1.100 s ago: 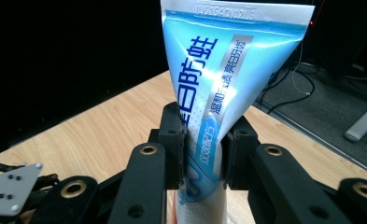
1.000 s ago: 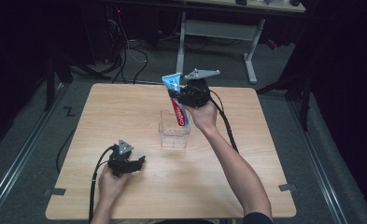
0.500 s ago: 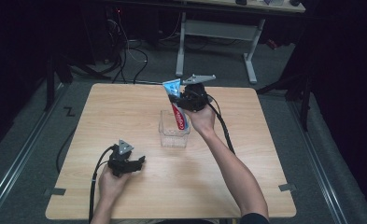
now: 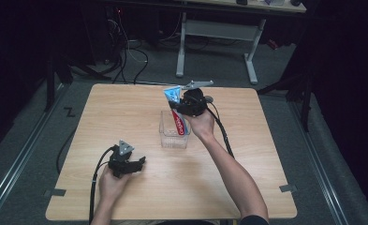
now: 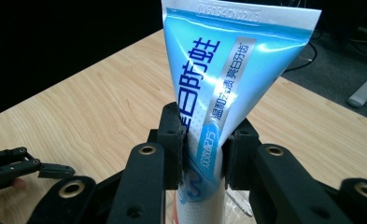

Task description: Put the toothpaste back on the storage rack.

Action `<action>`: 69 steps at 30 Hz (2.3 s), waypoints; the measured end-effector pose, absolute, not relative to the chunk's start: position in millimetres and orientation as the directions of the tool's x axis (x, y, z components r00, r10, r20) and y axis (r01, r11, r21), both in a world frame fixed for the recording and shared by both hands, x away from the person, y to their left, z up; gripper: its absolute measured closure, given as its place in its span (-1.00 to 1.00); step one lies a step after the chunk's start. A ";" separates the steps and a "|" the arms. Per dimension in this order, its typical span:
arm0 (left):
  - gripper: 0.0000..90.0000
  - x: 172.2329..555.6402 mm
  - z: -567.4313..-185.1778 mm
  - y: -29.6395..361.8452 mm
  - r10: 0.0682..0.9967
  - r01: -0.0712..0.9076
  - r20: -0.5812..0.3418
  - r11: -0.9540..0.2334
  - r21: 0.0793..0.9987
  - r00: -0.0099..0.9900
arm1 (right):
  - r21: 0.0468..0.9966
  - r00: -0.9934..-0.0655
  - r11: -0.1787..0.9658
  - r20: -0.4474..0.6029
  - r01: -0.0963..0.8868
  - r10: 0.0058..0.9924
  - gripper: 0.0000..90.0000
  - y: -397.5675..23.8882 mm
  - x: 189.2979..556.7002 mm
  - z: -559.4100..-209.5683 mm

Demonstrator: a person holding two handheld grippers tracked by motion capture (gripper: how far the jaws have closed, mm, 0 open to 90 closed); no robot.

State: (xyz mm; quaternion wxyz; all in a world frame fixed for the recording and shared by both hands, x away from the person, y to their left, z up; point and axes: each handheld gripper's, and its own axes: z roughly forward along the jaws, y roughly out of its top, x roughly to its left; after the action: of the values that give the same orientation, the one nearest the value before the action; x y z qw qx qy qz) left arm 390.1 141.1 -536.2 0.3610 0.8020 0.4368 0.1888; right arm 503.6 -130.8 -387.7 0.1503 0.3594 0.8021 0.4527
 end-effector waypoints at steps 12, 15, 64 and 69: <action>-0.34 390.1 -536.2 141.1 0.837 0.564 -0.012 -0.358 0.744 0.547 | 0.818 -0.696 0.339 0.102 0.466 0.711 0.60 -134.5 502.1 -398.6; -0.34 390.1 -536.2 141.1 0.837 0.564 -0.012 -0.358 0.744 0.547 | 0.813 -0.697 0.342 0.104 0.471 0.710 0.60 -134.3 501.3 -400.1; -0.34 390.1 -536.2 141.0 0.838 0.565 -0.015 -0.355 0.745 0.546 | 0.797 -0.674 0.340 0.110 0.499 0.730 0.53 -152.9 492.3 -416.1; -0.34 390.1 -536.2 141.0 0.838 0.565 -0.014 -0.355 0.745 0.546 | 0.800 -0.675 0.335 0.113 0.497 0.729 0.53 -155.5 490.3 -416.2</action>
State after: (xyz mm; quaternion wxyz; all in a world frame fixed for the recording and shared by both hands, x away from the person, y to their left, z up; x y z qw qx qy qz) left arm 390.1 141.0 -536.2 0.3616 0.8013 0.4377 0.1886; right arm 490.3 -155.5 -416.2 0.1341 0.3805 0.8060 0.4331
